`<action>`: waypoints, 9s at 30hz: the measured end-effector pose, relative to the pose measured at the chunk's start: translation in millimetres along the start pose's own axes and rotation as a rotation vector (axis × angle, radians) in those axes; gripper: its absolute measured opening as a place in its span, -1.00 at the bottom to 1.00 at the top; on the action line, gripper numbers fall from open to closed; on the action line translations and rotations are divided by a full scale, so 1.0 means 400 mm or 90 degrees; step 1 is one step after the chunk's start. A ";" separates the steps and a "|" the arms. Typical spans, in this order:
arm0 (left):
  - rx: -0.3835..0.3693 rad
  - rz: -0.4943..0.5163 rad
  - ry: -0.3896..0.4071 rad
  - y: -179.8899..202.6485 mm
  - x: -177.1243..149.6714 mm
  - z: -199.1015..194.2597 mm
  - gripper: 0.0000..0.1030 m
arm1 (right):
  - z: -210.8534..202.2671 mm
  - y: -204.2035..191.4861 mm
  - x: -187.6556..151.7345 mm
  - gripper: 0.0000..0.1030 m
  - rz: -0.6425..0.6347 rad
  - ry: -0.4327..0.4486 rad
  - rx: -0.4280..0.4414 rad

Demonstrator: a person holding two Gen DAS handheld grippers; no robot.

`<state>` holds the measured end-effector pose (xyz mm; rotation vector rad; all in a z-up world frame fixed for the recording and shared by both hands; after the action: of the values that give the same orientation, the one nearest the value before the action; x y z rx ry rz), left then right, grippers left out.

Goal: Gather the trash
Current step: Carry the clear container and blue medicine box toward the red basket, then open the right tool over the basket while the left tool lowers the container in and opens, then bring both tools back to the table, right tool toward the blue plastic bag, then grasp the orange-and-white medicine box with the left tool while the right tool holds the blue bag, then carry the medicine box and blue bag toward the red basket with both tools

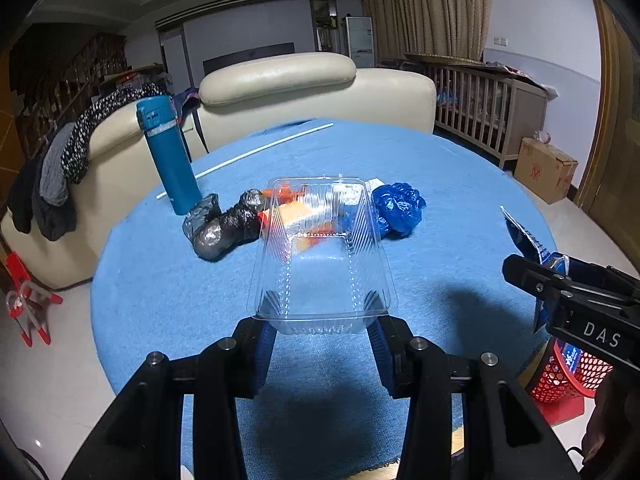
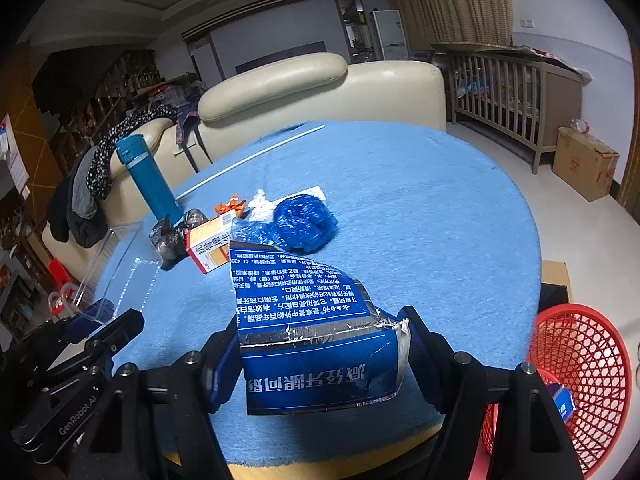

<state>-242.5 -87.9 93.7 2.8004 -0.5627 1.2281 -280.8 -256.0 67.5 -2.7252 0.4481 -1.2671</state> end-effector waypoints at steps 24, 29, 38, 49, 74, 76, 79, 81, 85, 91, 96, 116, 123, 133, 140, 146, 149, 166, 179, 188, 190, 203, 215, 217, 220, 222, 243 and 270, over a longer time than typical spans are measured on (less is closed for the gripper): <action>0.032 0.053 0.002 0.082 0.009 -0.016 -0.12 | -0.034 0.127 -0.028 0.45 0.075 0.016 -0.003; 0.031 0.059 0.002 0.088 0.009 -0.015 -0.12 | -0.039 0.145 -0.033 0.45 0.084 0.016 -0.007; 0.022 0.069 0.003 0.105 0.012 -0.012 -0.12 | -0.049 0.172 -0.040 0.45 0.098 0.020 -0.017; -0.003 0.110 0.008 0.175 0.016 -0.008 -0.12 | -0.067 0.272 -0.070 0.45 0.149 0.022 -0.045; -0.136 0.270 0.007 0.516 0.029 0.017 -0.12 | -0.150 0.651 -0.195 0.46 0.323 0.006 -0.178; -0.144 0.278 0.005 0.531 0.031 0.024 -0.12 | -0.148 0.673 -0.202 0.46 0.332 0.000 -0.185; -0.157 0.289 -0.003 0.567 0.027 0.037 -0.12 | -0.145 0.696 -0.210 0.46 0.343 -0.008 -0.195; -0.163 0.294 -0.006 0.585 0.026 0.043 -0.12 | -0.135 0.711 -0.214 0.50 0.352 -0.022 -0.193; -0.176 0.306 -0.016 0.619 0.020 0.057 -0.12 | -0.114 0.736 -0.229 0.53 0.366 -0.050 -0.205; -0.196 0.327 -0.034 0.668 0.008 0.071 -0.12 | -0.115 0.743 -0.238 0.63 0.354 -0.052 -0.239; -0.219 0.353 -0.040 0.713 -0.006 0.069 -0.12 | -0.146 0.771 -0.239 0.64 0.380 -0.024 -0.259; -0.302 0.426 -0.135 0.851 -0.063 0.096 0.43 | -0.277 0.832 -0.235 0.64 0.438 0.053 -0.308; -0.292 0.286 -0.139 0.691 0.023 0.118 0.45 | -0.266 0.783 -0.199 0.64 0.410 0.052 -0.293; -0.244 0.129 -0.119 0.424 0.071 0.136 0.46 | -0.210 0.646 -0.127 0.64 0.332 0.029 -0.254; -0.202 0.037 -0.122 0.232 0.045 0.161 0.46 | -0.134 0.505 -0.072 0.64 0.250 -0.004 -0.217; -0.151 -0.071 -0.129 0.029 0.010 0.196 0.46 | -0.034 0.359 -0.038 0.64 0.166 -0.053 -0.173; -0.115 -0.117 -0.127 -0.060 -0.007 0.212 0.46 | 0.019 0.282 -0.028 0.64 0.130 -0.078 -0.150; -0.069 -0.181 -0.119 -0.220 -0.054 0.241 0.46 | 0.276 -0.038 0.186 0.64 0.068 -0.106 -0.028; -0.046 -0.178 -0.136 -0.248 -0.046 0.276 0.46 | 0.485 -0.056 0.250 0.22 0.087 -0.162 0.016; -0.066 -0.156 -0.110 -0.212 0.102 0.323 0.56 | 0.467 -0.040 0.211 0.16 0.051 -0.151 0.037; -0.066 -0.152 -0.112 -0.194 0.133 0.340 0.64 | 0.458 -0.028 0.196 0.15 0.053 -0.150 0.044; -0.095 -0.105 -0.145 -0.131 0.140 0.407 -0.95 | 0.429 0.007 0.174 0.15 0.060 -0.141 0.058; -0.066 -0.150 -0.085 -0.192 0.160 0.329 0.84 | 0.383 0.029 0.135 0.15 0.079 -0.142 0.056; -0.060 -0.127 -0.086 -0.182 0.184 0.348 0.84 | 0.379 0.032 0.134 0.15 0.079 -0.143 0.054; -0.032 -0.090 -0.095 -0.165 0.216 0.400 0.84 | 0.378 0.031 0.134 0.15 0.079 -0.144 0.054; -0.031 -0.083 -0.115 -0.155 0.227 0.441 0.84 | 0.378 0.031 0.133 0.15 0.077 -0.144 0.053; -0.039 -0.124 -0.125 -0.139 0.019 0.267 -0.12 | 0.254 0.006 0.087 0.14 0.072 -0.119 0.059; -0.041 -0.085 -0.025 -0.077 -0.027 -0.025 -0.12 | 0.008 0.050 0.009 0.14 0.116 -0.031 0.067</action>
<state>-245.8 -54.1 96.2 2.7638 -0.4024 1.1126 -280.6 -276.1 63.7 -2.5553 0.5918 -1.1411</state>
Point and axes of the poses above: each gripper's, at about its wrist camera, not at the fingertips, and z roughly the way its jaws point, y to its right, x to its top, the point moved 2 cm from there along z, roughly the way its jaws point, and after that the axes turned 4 degrees about -y, right-handed, at the moved point
